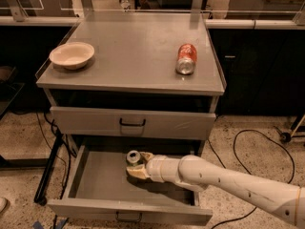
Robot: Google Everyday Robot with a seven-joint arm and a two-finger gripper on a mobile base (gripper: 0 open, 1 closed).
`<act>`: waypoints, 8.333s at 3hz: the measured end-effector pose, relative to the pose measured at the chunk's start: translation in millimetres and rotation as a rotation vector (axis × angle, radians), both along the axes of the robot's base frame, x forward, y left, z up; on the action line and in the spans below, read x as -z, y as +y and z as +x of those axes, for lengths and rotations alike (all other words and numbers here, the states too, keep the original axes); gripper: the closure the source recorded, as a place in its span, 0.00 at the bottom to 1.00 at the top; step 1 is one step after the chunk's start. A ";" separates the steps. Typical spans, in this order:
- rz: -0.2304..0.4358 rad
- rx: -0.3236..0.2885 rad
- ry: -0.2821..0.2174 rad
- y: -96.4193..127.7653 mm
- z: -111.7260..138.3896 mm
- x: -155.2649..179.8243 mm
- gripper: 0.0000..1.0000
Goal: Pick green can from middle drawer and place on counter
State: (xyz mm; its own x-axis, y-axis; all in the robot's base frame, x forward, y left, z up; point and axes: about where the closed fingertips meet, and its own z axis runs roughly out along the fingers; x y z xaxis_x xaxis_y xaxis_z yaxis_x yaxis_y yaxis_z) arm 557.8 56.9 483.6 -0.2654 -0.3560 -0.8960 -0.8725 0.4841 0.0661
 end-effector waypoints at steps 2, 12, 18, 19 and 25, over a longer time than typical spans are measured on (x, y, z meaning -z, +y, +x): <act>-0.009 0.057 -0.051 -18.5 -22.5 -91.7 1.00; 0.004 -0.054 -0.321 5.5 -26.8 -299.0 1.00; -0.048 -0.064 -0.491 -6.2 41.3 -468.0 1.00; -0.051 -0.051 -0.483 -13.2 52.4 -468.5 1.00; -0.041 -0.111 -0.133 -33.0 153.6 -400.2 1.00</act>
Offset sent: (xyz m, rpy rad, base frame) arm -0.0387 -0.0326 0.1483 -0.0073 -0.0808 -0.0981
